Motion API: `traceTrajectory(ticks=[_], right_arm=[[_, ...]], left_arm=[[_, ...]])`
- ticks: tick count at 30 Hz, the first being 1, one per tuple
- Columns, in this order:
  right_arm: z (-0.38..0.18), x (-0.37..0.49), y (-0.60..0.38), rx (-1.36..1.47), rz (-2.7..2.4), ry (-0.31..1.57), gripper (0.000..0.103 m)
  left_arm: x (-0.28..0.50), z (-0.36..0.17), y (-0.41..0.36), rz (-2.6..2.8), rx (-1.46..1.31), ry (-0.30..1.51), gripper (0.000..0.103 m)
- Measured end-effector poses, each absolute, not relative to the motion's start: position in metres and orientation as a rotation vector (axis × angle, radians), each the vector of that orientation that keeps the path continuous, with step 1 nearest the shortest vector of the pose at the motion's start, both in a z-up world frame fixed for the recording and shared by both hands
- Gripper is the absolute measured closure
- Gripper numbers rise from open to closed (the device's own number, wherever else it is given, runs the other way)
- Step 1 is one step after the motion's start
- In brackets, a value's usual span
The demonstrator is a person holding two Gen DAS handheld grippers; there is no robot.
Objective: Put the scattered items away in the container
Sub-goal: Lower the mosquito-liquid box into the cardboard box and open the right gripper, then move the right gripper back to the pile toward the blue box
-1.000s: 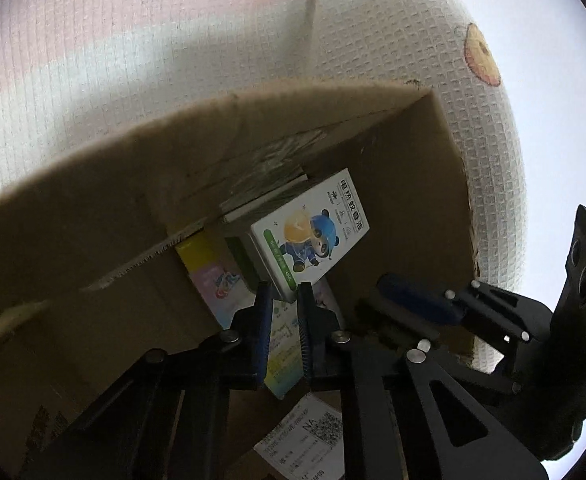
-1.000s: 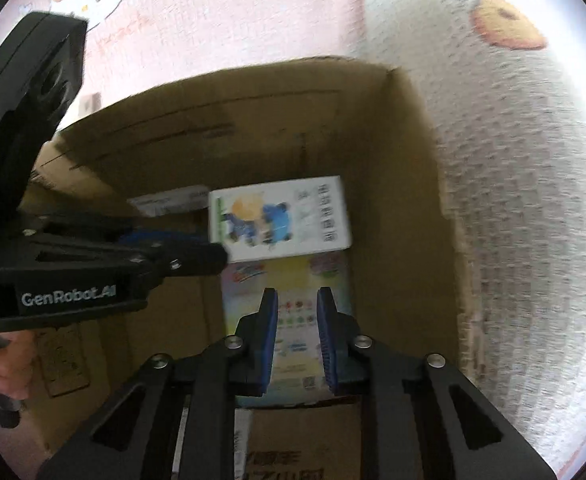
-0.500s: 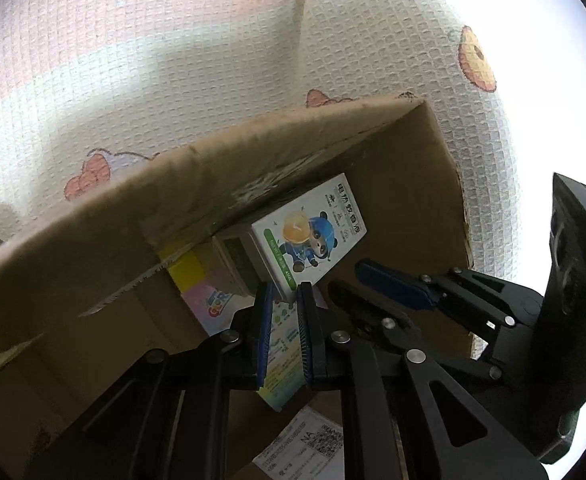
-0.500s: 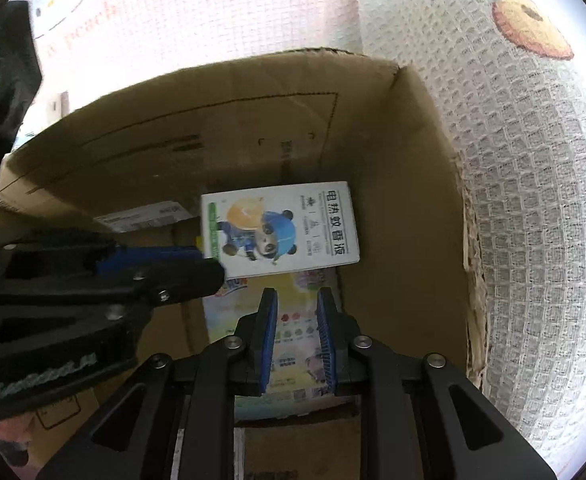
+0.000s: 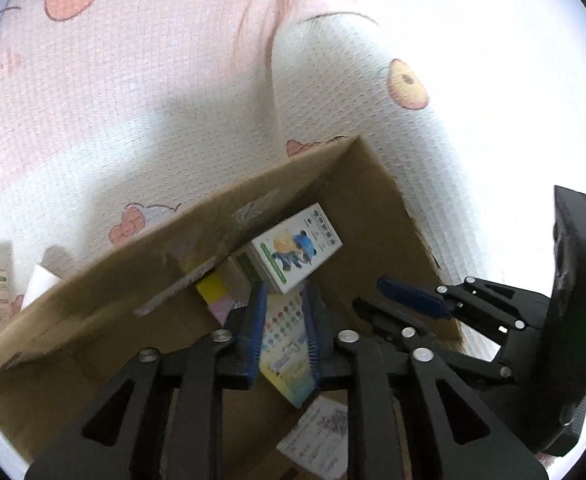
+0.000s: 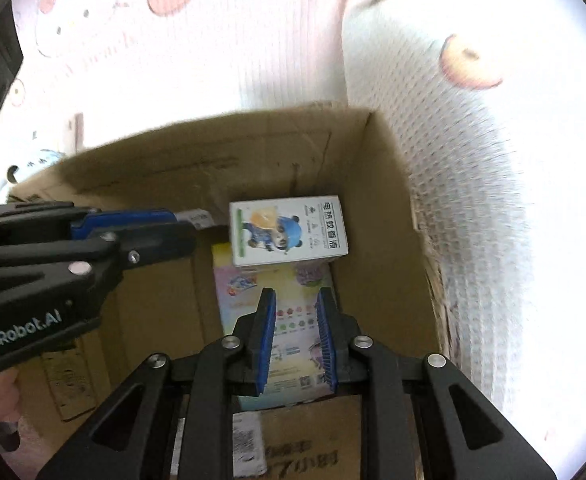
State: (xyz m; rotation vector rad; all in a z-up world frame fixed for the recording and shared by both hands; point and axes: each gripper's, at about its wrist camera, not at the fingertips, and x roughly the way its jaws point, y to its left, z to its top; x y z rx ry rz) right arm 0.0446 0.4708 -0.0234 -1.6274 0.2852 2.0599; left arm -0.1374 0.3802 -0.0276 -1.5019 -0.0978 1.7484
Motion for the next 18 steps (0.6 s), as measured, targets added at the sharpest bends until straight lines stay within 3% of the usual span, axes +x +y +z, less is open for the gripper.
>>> traceTrajectory(ticks=[9, 14, 18], right_arm=[[0.002, 0.035, 0.408, -1.528, 2.078, 0.184, 0.083], [0.027, 0.02, 0.353, -1.472, 2.121, 0.115, 0.072], [0.034, 0.015, 0.322, -1.456, 2.186, 0.164, 0.064]], left_arm=[[-0.126, 0.005, 0.33, 1.824, -1.393, -0.043, 0.073], [-0.125, 0.032, 0.292, 1.95, -1.285, 0.0, 0.073], [-0.123, 0.046, 0.254, 1.996, -1.226, 0.0, 0.069]])
